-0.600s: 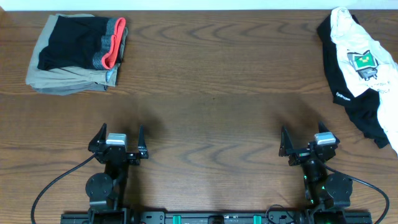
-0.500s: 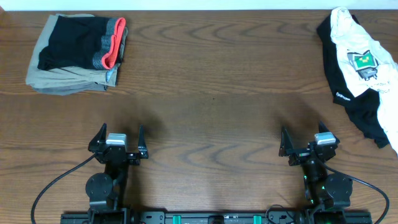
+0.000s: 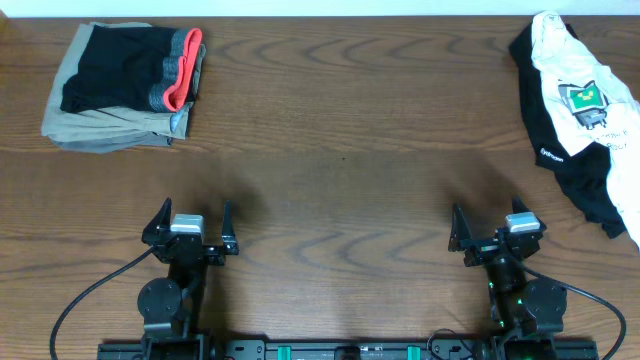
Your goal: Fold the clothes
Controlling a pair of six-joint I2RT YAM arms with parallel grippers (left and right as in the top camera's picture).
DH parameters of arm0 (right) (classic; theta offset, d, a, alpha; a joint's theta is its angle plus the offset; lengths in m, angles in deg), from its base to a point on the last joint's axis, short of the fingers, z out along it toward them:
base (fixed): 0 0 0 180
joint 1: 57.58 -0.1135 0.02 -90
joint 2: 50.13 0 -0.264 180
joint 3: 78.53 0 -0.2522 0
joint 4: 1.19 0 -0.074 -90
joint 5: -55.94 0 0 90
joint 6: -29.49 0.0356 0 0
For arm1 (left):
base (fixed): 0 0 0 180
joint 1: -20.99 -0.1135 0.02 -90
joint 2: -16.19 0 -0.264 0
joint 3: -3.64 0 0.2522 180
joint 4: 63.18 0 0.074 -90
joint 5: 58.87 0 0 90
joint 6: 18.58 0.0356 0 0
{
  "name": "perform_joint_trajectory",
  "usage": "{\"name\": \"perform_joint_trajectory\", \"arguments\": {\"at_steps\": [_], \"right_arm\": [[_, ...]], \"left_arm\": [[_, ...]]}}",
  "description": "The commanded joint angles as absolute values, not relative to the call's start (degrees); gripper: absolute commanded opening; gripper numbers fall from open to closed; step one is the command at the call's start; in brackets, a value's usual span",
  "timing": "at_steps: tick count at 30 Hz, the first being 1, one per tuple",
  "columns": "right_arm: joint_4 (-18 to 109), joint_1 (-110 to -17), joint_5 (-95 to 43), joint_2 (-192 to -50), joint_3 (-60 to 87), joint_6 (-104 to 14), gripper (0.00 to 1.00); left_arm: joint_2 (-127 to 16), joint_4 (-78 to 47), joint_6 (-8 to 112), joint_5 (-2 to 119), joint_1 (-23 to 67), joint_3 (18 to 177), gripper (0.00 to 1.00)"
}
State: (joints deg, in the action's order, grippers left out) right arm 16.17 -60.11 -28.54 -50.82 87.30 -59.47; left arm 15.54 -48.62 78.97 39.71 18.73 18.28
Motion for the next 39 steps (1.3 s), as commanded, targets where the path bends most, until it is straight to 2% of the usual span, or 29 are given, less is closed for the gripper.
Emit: {"name": "perform_joint_trajectory", "arguments": {"at_steps": [1, 39], "right_arm": [[16.4, -60.7, -28.7, -50.5, 87.4, -59.1, 0.99], [16.2, -60.6, -30.9, -50.5, 87.4, -59.1, 0.99]], "left_arm": [[15.9, -46.3, 79.3, 40.5, 18.3, 17.6, 0.98], [15.9, -46.3, 79.3, 40.5, 18.3, 17.6, 0.98]]}}
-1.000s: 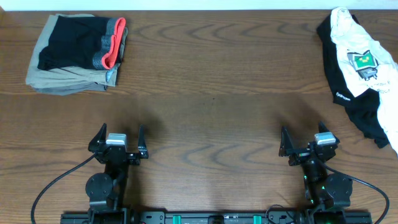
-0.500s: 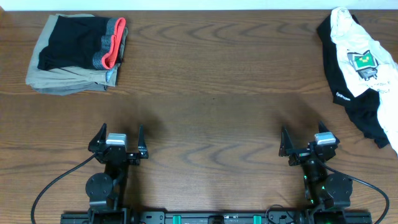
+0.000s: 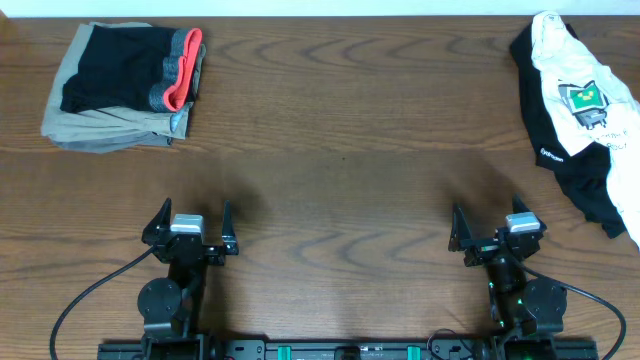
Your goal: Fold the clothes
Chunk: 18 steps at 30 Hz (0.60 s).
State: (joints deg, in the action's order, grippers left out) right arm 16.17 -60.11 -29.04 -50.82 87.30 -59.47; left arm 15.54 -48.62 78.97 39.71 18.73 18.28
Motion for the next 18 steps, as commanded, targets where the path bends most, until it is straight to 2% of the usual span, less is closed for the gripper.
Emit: {"name": "perform_joint_trajectory", "arguments": {"at_steps": [1, 18], "right_arm": [[16.2, -60.6, -30.9, -50.5, 87.4, -59.1, 0.99], [11.7, -60.6, -30.6, -52.0, 84.2, -56.7, 0.99]], "left_arm": [[15.9, -46.3, 79.3, 40.5, 18.3, 17.6, 0.98], [13.2, -46.4, 76.2, 40.5, 18.3, 21.5, 0.98]]}}
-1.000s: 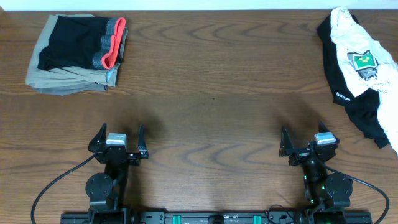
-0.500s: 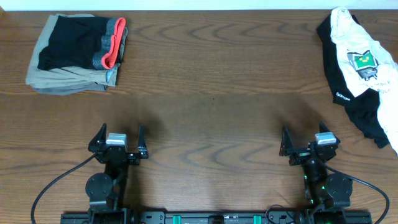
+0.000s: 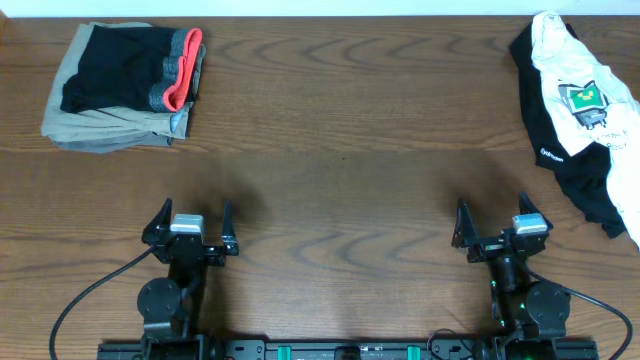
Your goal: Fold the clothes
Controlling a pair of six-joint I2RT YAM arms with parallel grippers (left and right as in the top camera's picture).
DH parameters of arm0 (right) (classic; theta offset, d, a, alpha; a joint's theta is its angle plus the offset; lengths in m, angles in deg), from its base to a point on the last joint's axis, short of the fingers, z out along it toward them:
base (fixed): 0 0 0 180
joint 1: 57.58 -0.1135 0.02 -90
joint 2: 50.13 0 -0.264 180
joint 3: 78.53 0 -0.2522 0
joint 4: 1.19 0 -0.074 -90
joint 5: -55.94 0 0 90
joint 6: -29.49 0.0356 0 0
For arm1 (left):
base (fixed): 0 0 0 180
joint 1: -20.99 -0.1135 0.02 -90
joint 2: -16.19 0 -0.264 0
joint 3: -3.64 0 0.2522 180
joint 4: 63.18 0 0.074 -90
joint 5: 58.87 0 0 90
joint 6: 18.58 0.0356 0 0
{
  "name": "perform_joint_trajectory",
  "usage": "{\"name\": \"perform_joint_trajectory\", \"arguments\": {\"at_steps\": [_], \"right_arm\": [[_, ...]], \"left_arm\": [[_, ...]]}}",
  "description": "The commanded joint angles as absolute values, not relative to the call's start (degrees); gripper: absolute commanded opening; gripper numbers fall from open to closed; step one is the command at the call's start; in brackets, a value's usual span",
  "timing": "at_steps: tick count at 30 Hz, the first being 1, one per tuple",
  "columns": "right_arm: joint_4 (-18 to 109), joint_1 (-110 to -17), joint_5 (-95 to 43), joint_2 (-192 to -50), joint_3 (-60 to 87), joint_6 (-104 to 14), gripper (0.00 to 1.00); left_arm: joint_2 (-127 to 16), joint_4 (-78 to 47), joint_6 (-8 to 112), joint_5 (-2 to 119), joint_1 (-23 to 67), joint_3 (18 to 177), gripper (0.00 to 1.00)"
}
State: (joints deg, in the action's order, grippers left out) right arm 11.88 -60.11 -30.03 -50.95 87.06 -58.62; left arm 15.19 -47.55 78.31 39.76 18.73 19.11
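Observation:
A loose heap of clothes (image 3: 575, 105) lies at the far right: a white shirt with a green print on top of a black garment. At the far left sits a folded stack (image 3: 125, 85), black shorts with a red and grey band on top of a khaki piece. My left gripper (image 3: 190, 217) stands open near the table's front edge, left of the middle, nothing between its fingers. My right gripper (image 3: 497, 216) is open too, at the front right, well short of the heap.
The brown wooden table (image 3: 330, 150) runs the whole width of the view. Both arm bases and their cables sit along the front edge. A pale wall strip borders the far edge.
My right gripper has shifted slightly to the right and a touch forward. The left gripper and both piles of clothes are as they were.
At both earlier moments the two grippers stood open at the front edge, the folded stack at far left and the loose heap at far right. Only the right gripper has since moved a little.

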Motion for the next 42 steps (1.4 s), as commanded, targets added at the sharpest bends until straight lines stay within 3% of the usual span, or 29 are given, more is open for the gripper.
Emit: {"name": "perform_joint_trajectory", "arguments": {"at_steps": [1, 8, 15, 31, 42], "right_arm": [[12.0, -60.6, -30.6, -52.9, 83.1, -56.7, 0.99], [14.0, -60.6, -30.6, -67.7, 70.9, -56.7, 0.99], [18.4, -60.6, -27.1, -89.1, 52.3, -56.1, 0.99], [54.0, -60.5, -22.7, -139.3, 0.9, -56.9, 0.99], [41.8, -50.9, -23.2, -149.1, -1.7, -59.9, 0.99]], "left_arm": [[12.0, -46.4, 75.9, 40.5, 18.3, 22.6, 0.98], [-5.1, -44.2, 75.4, 41.0, 18.3, 35.6, 0.98], [-27.3, -28.6, 75.4, 41.1, 18.3, 57.8, 0.98], [-64.0, 7.0, 75.5, 41.2, 22.5, 100.3, 0.98], [-75.8, 4.2, 78.3, 51.9, 24.0, 102.0, 0.98]]}}
